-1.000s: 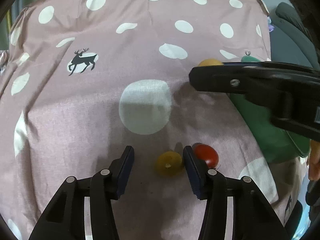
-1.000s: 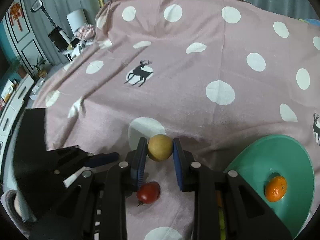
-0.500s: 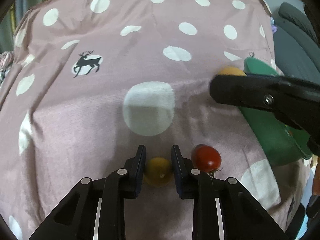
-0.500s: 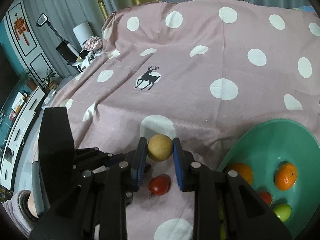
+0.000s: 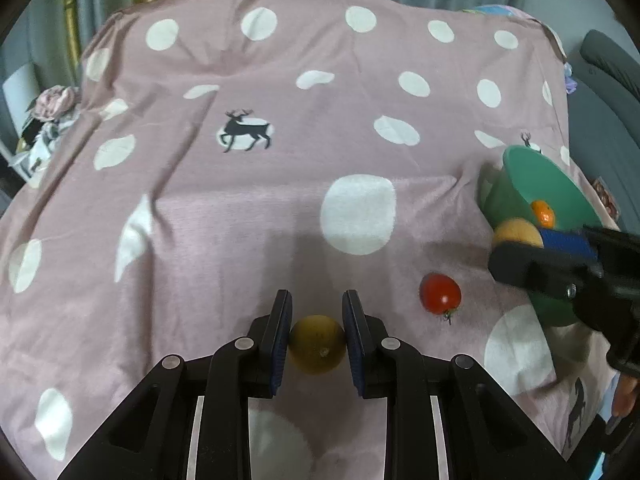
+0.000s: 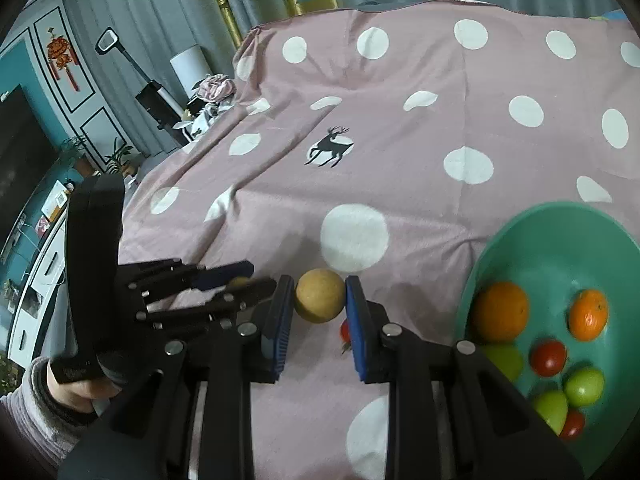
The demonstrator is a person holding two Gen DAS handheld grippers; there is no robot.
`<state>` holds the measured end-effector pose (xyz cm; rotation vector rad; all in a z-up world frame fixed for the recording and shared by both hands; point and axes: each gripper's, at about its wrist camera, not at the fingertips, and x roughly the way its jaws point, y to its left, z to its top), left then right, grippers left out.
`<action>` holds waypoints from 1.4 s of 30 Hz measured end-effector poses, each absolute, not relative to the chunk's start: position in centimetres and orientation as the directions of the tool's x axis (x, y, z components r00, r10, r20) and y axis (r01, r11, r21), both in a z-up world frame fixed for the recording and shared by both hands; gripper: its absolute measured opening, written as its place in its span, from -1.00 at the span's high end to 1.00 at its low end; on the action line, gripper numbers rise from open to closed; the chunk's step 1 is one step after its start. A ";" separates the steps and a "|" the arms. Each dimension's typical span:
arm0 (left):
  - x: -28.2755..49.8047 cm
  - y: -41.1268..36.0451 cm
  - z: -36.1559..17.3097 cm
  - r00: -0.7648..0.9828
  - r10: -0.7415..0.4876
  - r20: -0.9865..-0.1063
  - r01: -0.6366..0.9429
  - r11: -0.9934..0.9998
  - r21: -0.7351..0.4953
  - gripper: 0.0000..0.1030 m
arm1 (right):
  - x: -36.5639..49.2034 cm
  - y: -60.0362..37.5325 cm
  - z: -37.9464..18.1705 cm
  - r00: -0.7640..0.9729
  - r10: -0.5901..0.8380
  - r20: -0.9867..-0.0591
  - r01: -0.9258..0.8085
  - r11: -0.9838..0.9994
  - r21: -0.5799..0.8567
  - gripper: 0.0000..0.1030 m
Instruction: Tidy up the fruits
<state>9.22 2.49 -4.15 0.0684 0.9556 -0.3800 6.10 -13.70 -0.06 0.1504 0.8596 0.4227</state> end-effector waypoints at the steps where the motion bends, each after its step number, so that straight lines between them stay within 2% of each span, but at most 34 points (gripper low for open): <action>1: 9.1 2.6 -4.0 0.521 -0.286 -0.804 0.343 0.933 -0.109 0.49 | 5.8 -13.7 0.0 0.575 0.422 -0.701 -0.302 0.906 0.297 0.48; 22: 3.9 2.2 0.5 0.593 -0.302 -0.746 0.375 0.924 -0.075 0.49 | -0.2 -14.5 1.2 0.602 0.435 -0.670 -0.302 0.900 0.313 0.48; 42: 1.9 -4.5 3.3 0.593 -0.371 -0.715 0.504 0.863 -0.030 0.49 | -3.9 -20.3 2.9 0.697 0.378 -0.609 -0.208 0.920 0.333 0.48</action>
